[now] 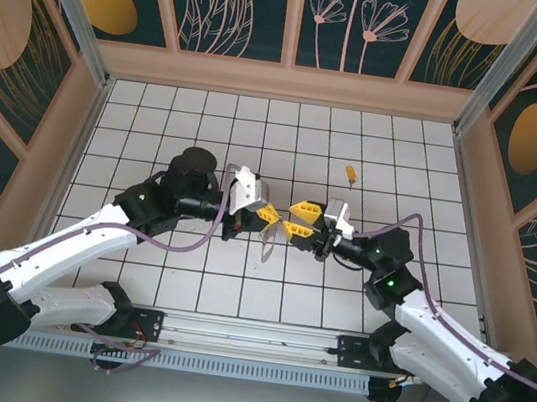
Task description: Put the keys on the keyring
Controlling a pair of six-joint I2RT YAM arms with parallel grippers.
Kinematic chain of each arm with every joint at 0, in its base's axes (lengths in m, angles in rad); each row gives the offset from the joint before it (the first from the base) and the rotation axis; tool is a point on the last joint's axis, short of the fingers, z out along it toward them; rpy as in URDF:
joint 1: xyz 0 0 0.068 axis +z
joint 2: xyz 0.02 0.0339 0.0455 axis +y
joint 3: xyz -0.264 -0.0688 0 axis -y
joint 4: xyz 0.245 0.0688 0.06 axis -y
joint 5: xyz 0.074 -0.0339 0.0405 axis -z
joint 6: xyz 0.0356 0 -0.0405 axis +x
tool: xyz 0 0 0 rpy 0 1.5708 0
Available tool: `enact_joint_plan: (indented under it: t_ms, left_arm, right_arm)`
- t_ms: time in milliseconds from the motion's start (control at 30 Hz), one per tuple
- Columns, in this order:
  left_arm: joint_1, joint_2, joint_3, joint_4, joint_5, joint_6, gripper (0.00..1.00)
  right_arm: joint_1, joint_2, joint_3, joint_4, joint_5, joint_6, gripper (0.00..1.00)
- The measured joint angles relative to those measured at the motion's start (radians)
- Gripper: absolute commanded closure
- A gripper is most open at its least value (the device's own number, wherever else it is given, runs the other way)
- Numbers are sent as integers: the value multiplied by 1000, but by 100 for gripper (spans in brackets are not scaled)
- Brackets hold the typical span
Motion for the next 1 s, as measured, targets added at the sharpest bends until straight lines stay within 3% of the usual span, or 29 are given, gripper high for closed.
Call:
enact_joint_plan:
  t_ms: [167, 367, 1000]
  left_arm:
    - [0, 41, 81, -122, -37, 58, 100]
    - [0, 69, 132, -244, -74, 108, 100]
    - [0, 110, 154, -362, -109, 158, 100]
  right_arm:
    - [20, 5, 39, -188, 44, -90, 69]
    - [44, 21, 61, -282, 72, -142, 71]
    - [87, 98, 113, -319, 93, -192, 80]
